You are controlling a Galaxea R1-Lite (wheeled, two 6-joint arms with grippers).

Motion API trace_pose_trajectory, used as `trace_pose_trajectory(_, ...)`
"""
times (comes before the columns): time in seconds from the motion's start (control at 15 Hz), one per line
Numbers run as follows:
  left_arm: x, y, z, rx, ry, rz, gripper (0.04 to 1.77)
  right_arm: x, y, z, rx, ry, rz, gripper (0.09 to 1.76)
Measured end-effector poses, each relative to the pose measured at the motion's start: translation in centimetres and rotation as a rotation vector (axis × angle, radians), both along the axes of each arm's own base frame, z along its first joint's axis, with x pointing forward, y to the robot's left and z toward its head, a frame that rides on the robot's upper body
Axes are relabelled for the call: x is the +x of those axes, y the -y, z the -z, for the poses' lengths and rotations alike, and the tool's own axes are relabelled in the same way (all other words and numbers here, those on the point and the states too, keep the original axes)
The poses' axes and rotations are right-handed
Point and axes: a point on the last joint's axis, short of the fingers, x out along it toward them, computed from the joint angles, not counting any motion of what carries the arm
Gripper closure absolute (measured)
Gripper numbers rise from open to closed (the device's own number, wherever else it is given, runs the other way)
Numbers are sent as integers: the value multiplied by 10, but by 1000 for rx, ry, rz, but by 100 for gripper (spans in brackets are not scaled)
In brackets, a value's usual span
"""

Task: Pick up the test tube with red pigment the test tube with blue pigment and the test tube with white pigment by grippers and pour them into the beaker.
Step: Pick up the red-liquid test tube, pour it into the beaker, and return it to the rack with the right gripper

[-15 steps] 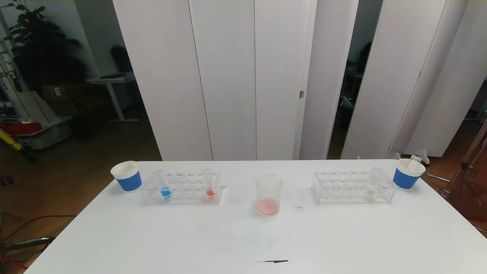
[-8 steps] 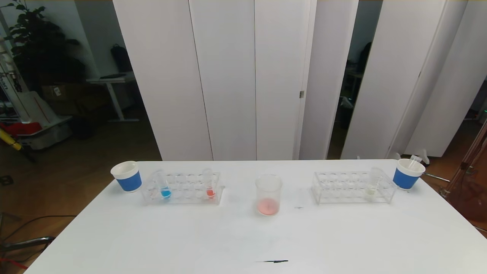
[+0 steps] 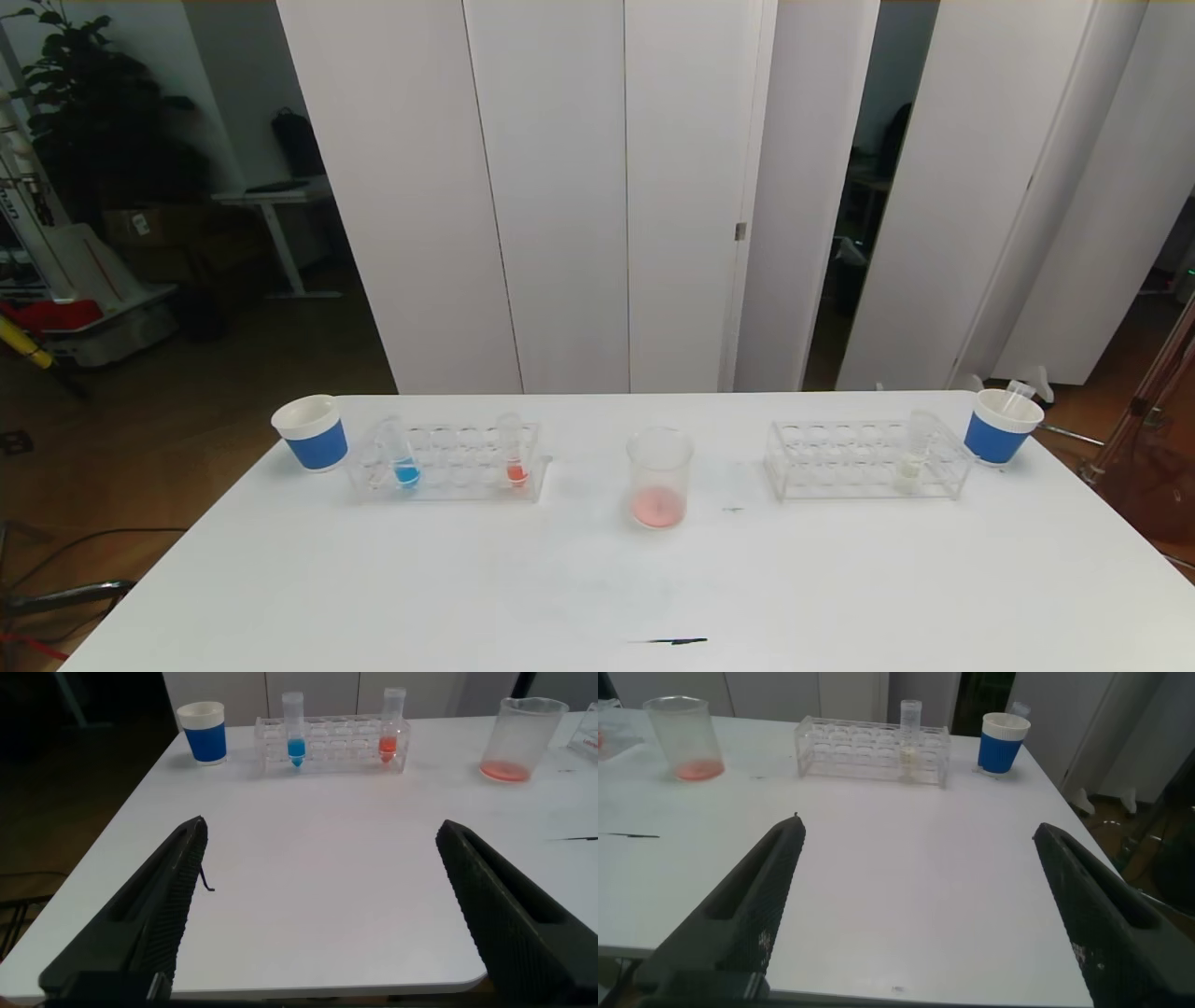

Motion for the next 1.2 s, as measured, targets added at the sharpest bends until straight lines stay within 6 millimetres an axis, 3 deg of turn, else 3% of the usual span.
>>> trace_pose_trajectory(1.2, 0, 0, 0, 1, 0, 1, 6, 0, 0, 0, 0, 0, 0, 10)
